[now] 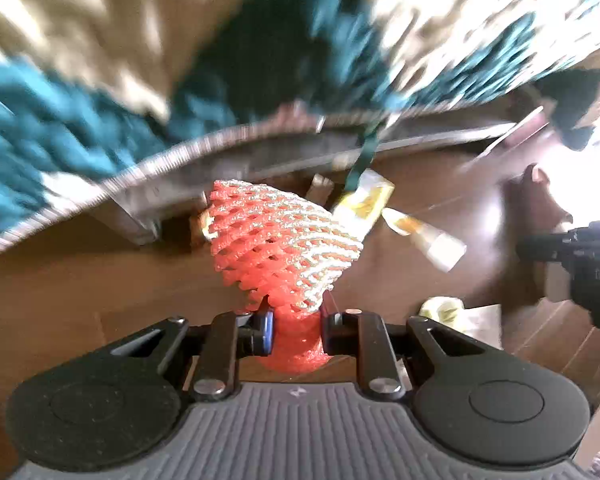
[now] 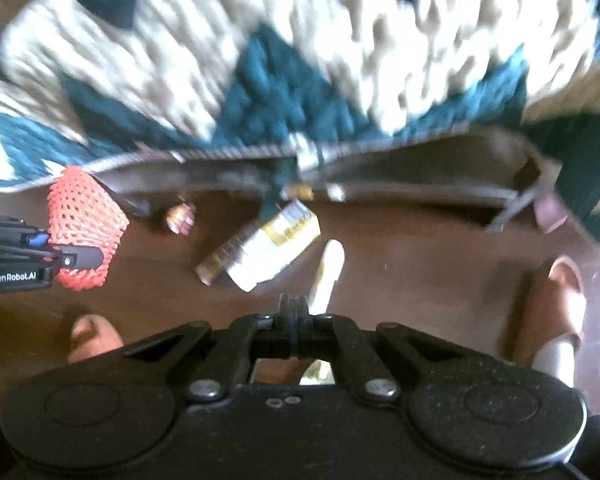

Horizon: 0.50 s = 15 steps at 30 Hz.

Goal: Collect trash
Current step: 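Grasp the red mesh sleeve with the left tool while the right tool grasps the white tube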

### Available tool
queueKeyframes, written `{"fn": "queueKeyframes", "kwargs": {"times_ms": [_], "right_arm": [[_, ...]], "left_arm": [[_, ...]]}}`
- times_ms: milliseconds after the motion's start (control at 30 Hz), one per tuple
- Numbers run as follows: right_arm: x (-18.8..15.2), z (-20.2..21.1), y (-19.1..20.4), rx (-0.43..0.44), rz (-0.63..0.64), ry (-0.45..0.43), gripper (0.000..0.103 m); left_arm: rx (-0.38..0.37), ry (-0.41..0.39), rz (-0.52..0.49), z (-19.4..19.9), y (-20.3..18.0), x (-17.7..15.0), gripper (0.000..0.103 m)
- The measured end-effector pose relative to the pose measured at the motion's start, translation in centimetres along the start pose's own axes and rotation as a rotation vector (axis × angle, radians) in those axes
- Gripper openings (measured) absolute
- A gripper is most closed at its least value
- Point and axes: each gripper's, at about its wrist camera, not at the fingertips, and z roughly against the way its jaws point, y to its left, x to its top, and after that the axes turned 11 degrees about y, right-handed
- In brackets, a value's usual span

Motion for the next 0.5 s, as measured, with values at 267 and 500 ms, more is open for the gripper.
{"fn": "queueKeyframes", "kwargs": {"times_ms": [267, 500], "right_arm": [[0.2, -3.4, -0.5, -0.018, -0.033, 0.049, 0.025], [2.0, -13.0, -2.9, 0.015, -0.105, 0.142, 0.043]], "left_arm": [[0.016, -0.118, -0.019, 7.6, -0.5, -1.3, 0.020], [0.048, -0.080, 0.018, 3.9, 0.1, -1.1, 0.020]]}}
